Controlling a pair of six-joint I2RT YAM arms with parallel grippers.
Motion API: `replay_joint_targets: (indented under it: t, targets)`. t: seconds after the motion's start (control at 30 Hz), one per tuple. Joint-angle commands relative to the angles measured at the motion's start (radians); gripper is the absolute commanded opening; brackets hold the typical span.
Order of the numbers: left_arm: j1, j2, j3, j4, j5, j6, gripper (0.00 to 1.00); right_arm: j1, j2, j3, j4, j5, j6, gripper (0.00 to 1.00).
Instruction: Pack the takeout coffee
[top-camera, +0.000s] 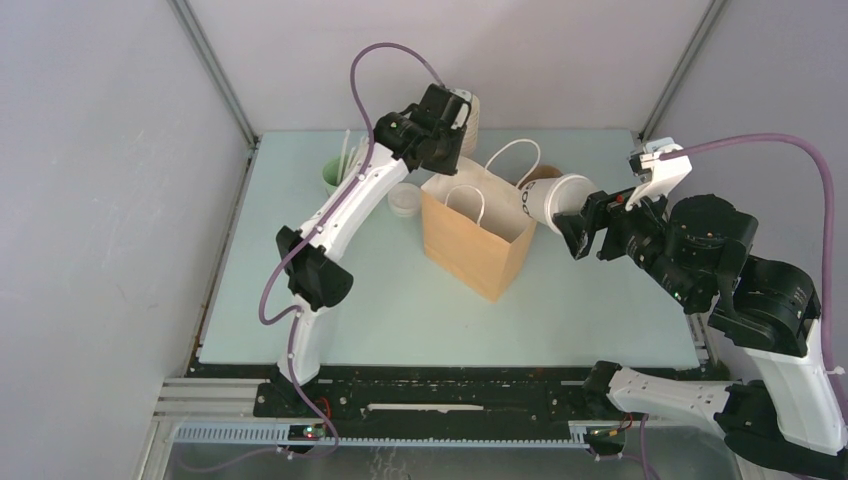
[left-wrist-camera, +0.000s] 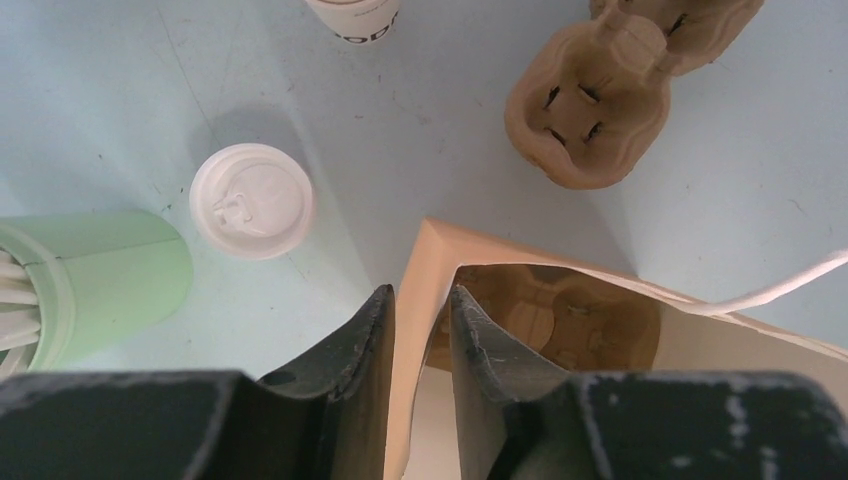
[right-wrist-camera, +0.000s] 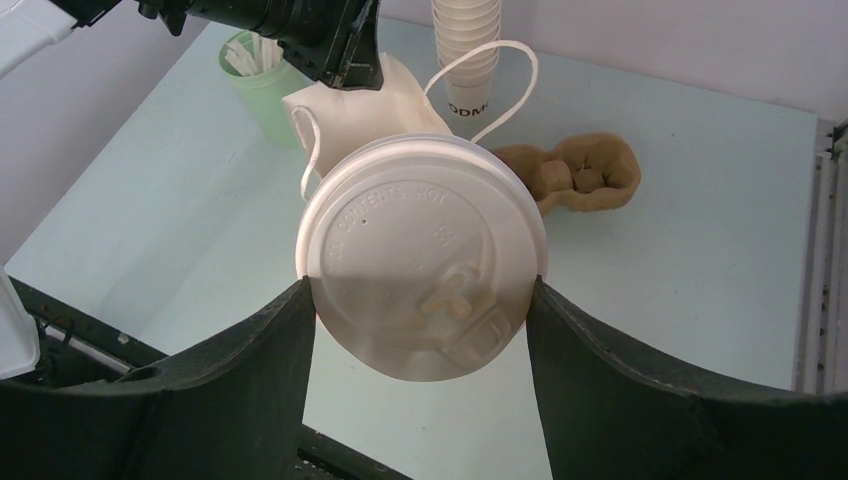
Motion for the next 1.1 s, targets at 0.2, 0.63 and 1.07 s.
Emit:
replay_joint_targets:
  t: [0.2, 0.63, 1.07]
  targets:
    - [-0.003, -0.064, -0.042, -0.056, -0.058, 0.031, 0.36, -0.013, 0.001, 0.025, 0.025, -0.021, 0.009, 0.43]
    - [-0.071, -0.243, -0.275, 0.147, -0.223, 0.125, 0.00, -0.018, 0.005, -0.007, 0.055, -0.227, -0.202, 0.21]
    - [-0.253, -0.905, -1.227, 0.831, -0.506, 0.136, 0.00, -0.015, 0.082, 0.112, -0.105, -0.715, -0.450, 0.00]
